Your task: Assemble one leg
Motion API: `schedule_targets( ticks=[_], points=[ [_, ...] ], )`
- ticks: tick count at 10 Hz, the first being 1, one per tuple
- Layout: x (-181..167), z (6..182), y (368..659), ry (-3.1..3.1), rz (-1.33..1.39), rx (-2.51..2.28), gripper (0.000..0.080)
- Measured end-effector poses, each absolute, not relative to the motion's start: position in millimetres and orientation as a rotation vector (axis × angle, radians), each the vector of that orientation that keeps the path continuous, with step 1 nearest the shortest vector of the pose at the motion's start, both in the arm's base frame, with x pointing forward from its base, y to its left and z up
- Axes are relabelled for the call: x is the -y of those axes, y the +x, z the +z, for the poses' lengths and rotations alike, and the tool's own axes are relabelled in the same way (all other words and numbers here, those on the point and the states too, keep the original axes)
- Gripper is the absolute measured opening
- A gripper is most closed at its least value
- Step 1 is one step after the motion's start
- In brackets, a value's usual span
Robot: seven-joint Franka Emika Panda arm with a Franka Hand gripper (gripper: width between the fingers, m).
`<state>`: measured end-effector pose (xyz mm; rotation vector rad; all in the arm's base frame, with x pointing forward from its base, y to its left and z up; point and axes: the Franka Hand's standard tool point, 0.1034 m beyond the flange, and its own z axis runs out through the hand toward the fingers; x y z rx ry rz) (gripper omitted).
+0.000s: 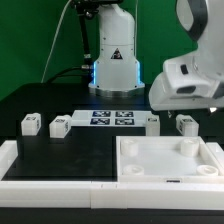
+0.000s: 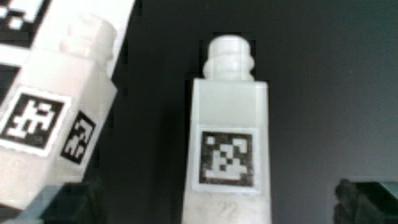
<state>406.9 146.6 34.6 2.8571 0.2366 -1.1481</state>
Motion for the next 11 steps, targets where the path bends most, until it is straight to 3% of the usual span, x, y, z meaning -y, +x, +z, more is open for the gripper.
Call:
schedule_targets(
  ticks=[2,4,9,11],
  points=[
    [-143,26.2,394,2.746,-1.353,-0.23,0.0649],
    [-143,13.6,391,2.739,-1.366,-0.227,0.0649],
    [-143,5.3,383,2.736,-1.368,-0.231,0.0649],
    [-143,5.3,383,2.736,-1.368,-0.231,0.0367]
  ],
)
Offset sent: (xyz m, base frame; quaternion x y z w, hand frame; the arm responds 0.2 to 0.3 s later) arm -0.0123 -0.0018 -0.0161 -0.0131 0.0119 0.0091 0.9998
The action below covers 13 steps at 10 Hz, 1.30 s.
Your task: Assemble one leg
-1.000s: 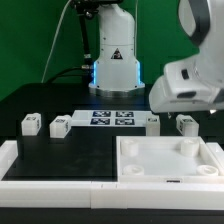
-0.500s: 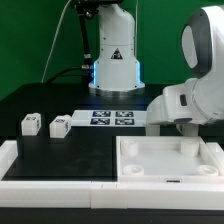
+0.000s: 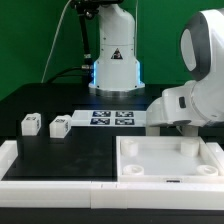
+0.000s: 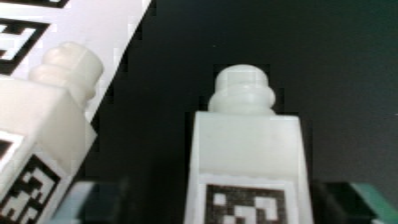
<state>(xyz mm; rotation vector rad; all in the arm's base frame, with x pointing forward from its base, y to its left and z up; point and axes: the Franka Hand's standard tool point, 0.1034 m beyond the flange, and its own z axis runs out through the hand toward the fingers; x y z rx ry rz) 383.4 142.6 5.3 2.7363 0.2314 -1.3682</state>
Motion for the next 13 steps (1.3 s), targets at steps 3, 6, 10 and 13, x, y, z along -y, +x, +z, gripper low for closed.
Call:
schedule_targets(
  ticks=[3,6,10,13],
  points=[
    [-143,5.4,383,2.736,-1.369,-0.231,0.0284],
    [-143,5.4,383,2.736,-1.369,-0.231,0.0284],
    [-134,49.1,400,2.739,-1.415,-0.294,0.0285],
    [-135,47.1,410,2.805,-1.308,-0.298,0.0285]
  ],
)
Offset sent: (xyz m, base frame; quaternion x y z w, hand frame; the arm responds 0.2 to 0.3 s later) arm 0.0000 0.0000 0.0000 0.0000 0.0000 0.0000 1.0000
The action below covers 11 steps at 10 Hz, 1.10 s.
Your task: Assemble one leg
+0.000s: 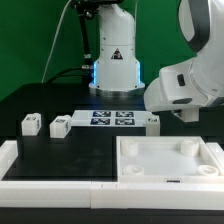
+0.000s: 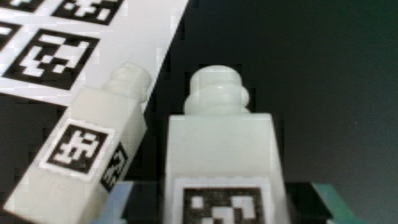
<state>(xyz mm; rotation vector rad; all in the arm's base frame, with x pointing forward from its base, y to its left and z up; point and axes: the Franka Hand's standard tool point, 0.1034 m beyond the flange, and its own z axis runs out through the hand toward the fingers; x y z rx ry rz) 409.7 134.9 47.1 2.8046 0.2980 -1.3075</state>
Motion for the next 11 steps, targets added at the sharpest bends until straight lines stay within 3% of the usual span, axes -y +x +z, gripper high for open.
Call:
schedule_targets(
  ticks=[5,7,10,11],
  points=[
    [-135,45.0,424,3.071,-0.622,-0.3,0.0286],
    [-130,61.2,433,3.126,-0.35,-0.274,0.0287],
    [-125,99.3,460,3.177,0.18,-0.26,0.0287],
    [-121,103.7,469,3.173,0.26,-0.291,0.0287]
  ],
)
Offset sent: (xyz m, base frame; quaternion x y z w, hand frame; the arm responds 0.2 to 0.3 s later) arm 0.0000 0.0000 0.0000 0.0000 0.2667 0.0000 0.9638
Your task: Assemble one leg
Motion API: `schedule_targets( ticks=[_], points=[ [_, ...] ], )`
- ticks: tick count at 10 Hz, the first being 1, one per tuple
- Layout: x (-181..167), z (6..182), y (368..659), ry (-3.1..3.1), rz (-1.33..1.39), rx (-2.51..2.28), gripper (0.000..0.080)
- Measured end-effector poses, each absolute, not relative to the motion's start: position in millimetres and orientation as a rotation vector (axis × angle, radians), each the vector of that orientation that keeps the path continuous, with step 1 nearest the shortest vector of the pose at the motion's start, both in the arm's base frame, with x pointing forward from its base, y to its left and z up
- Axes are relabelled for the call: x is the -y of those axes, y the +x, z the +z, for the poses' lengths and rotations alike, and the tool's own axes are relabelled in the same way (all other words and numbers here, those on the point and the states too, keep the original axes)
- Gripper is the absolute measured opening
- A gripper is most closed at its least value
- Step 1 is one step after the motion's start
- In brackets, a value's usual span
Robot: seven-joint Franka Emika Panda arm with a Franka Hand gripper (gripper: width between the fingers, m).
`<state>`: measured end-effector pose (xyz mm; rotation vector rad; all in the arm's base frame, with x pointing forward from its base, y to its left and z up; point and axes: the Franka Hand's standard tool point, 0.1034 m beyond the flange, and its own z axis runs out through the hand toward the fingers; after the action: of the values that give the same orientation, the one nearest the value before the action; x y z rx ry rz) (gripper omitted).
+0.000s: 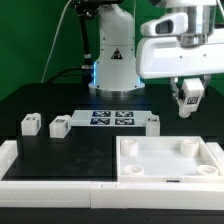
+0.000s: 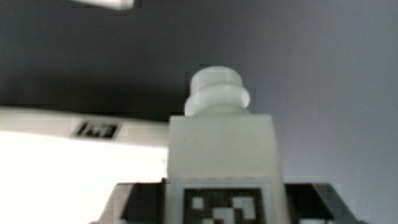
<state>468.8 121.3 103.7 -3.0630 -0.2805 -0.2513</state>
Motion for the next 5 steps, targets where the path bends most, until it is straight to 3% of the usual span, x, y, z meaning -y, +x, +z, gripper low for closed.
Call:
schedule_targets(
  ticks=[2,5],
  points=[
    [-122,108.7,479,-3.01,-0.534,0.297,0.0287],
    [-110,99.1,489,-3.008,-0.588,0.377,0.0287]
  ],
)
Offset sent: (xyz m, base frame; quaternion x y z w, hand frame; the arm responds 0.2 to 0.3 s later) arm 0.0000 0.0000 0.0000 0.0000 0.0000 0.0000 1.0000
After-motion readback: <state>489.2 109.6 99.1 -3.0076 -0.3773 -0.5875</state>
